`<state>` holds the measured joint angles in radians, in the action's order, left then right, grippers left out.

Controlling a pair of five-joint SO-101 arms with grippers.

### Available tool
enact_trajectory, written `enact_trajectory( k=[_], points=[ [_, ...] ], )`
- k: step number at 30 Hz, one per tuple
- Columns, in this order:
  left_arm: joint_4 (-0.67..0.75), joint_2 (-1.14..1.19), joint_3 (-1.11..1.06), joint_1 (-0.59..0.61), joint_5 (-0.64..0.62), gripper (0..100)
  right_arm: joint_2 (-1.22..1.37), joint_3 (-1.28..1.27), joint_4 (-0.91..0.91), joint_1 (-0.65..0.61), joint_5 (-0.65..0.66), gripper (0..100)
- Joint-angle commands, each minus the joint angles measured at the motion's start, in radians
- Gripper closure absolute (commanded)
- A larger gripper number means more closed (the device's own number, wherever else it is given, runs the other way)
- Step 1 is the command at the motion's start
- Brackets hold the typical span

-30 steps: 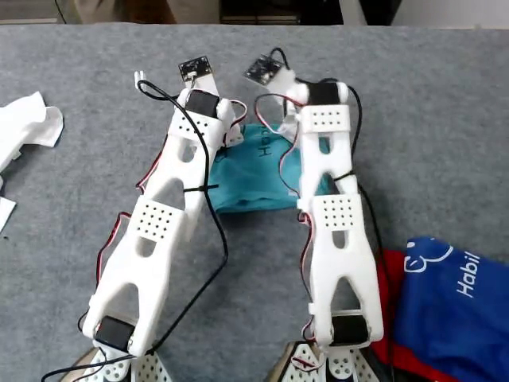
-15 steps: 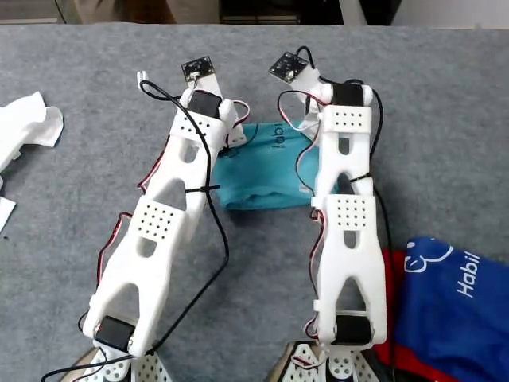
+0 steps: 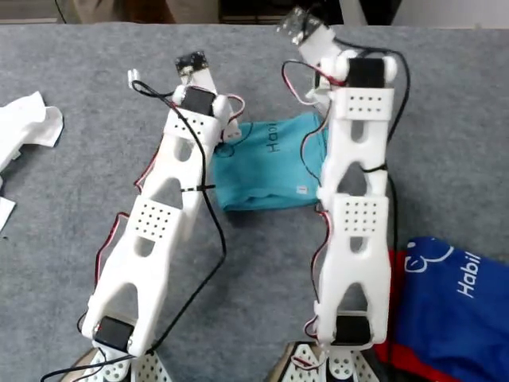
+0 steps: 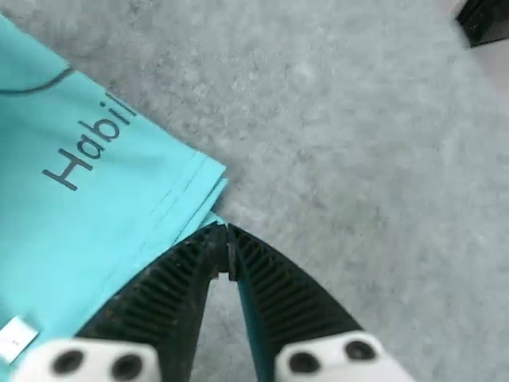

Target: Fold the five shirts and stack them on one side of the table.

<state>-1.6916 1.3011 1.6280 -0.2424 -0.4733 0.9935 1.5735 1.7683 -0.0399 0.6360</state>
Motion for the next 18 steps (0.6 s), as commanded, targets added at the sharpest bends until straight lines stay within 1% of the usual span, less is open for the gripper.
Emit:
enact_trajectory(
  k=[1,5,7,9,13,15,18],
  points=[
    [-0.014,-0.073,0.046,0.009,0.009,98,-0.217,-0.202,0.023,0.018,-0.061,99.4],
    [-0.015,-0.076,0.046,0.018,0.009,98,-0.496,-0.67,0.018,0.008,-0.132,99.5],
    [-0.014,-0.076,0.046,0.031,0.008,98,-0.622,-0.908,-0.018,-0.013,-0.155,99.5],
    [-0.008,-0.074,0.046,0.041,0.009,98,-0.733,-1.139,-0.109,-0.021,-0.167,99.5],
    [0.048,-0.038,0.025,0.066,0.011,98,-0.865,-1.546,-0.381,-0.027,-0.166,99.5],
    [0.055,-0.015,0.021,0.064,0.011,98,-0.878,-1.685,-0.485,-0.027,-0.167,99.5],
    [0.055,0.012,0.021,0.058,0.011,98,-0.878,-1.814,-0.582,-0.019,-0.17,99.5]
  ],
)
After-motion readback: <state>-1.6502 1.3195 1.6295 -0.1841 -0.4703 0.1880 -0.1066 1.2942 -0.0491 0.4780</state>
